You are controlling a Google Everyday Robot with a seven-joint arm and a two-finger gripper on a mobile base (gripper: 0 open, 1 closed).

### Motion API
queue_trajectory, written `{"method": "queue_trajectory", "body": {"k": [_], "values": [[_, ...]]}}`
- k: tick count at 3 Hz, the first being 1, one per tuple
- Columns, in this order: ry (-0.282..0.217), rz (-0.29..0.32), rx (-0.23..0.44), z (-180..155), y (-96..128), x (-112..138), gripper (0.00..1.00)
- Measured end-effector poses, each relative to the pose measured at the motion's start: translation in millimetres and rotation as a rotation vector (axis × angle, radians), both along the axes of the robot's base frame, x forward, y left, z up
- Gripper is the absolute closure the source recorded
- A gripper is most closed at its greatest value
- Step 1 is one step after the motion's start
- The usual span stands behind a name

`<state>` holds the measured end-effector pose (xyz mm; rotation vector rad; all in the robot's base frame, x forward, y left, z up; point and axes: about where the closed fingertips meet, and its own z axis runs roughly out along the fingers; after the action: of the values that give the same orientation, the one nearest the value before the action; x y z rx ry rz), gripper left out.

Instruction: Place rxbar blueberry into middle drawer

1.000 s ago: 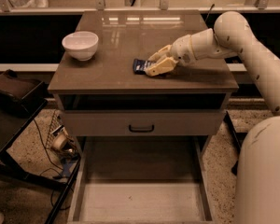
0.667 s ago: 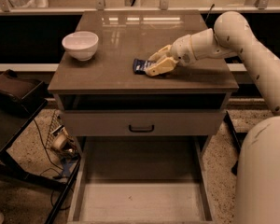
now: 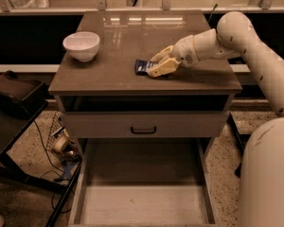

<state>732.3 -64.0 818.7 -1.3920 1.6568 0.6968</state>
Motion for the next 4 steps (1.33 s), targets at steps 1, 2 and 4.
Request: {"method": "queue_trajectory", "body": {"k": [1,2,4], "values": [[0.000,0.000,0.000,-0.1,0.1,0.0,0.81],[0.000,0.001,0.000,-0.2,0.4,0.0,1.00],[0.000,0.001,0.000,-0.1,0.5,0.0,1.00]]}}
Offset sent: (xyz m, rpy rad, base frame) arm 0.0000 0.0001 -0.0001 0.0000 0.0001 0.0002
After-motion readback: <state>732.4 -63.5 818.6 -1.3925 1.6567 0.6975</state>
